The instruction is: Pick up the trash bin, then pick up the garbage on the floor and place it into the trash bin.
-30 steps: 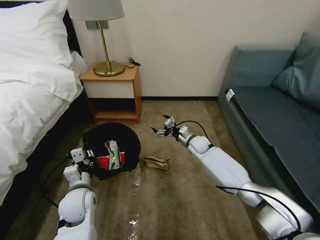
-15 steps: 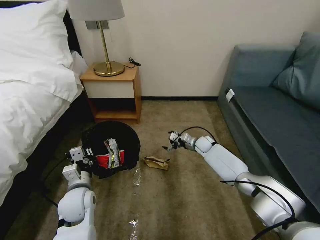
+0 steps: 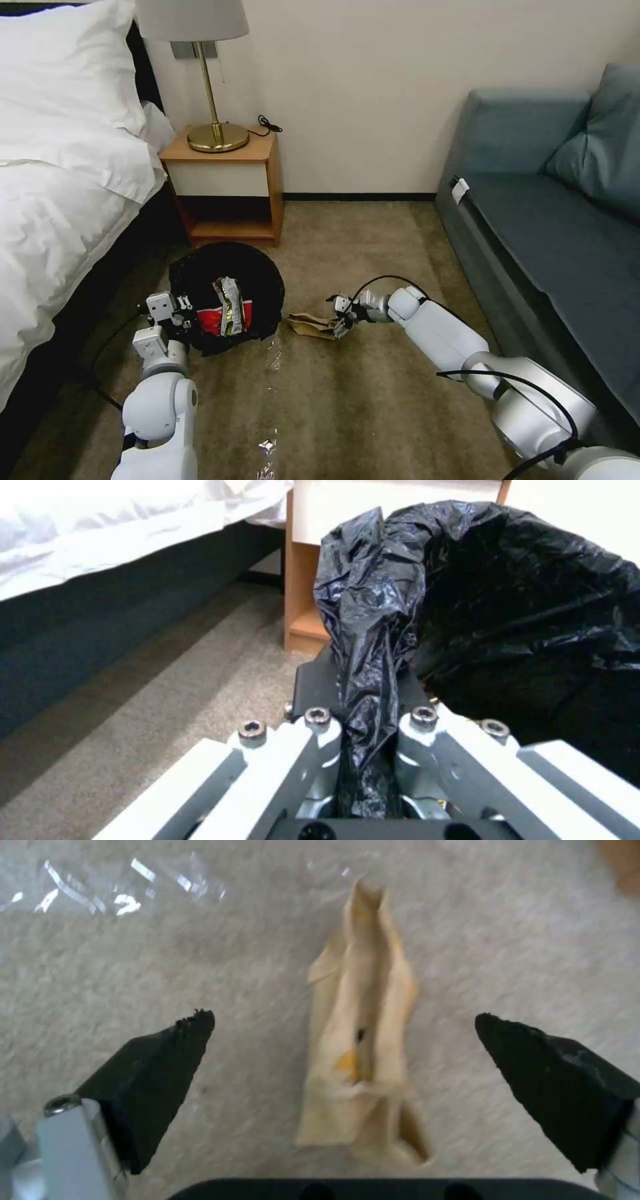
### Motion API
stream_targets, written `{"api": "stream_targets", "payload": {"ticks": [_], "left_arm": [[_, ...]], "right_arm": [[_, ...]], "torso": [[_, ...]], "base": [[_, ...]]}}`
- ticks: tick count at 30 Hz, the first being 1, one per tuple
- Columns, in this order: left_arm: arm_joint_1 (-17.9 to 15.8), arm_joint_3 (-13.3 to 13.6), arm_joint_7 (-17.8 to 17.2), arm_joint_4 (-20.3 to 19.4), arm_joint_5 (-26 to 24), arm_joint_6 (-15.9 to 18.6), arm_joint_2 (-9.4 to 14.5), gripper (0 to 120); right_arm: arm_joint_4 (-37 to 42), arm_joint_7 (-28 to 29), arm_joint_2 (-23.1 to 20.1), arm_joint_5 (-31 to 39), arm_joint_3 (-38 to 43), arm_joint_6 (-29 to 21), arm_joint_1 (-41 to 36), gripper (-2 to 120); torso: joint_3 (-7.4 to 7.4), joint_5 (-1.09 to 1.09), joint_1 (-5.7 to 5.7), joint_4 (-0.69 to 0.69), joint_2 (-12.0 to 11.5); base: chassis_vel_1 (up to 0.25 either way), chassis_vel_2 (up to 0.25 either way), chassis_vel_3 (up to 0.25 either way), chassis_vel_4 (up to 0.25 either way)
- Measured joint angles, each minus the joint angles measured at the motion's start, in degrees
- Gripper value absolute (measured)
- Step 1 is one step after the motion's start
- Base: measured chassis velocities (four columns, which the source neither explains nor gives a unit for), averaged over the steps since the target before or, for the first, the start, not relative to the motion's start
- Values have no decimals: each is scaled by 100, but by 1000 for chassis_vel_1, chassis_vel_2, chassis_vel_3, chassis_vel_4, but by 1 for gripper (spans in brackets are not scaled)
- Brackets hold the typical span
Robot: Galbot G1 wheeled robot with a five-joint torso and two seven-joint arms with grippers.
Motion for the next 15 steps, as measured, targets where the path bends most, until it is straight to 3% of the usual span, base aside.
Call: {"api": "stream_targets", "payload": {"ticks": [15], "left_arm": [[166, 8, 7, -166, 29, -23, 0, 5]], "right_arm": [[-660, 200, 268, -110, 271, -10, -50, 100]], "torso": [[0, 0, 0, 0, 0]], "base": [[0, 0, 0, 0]]}}
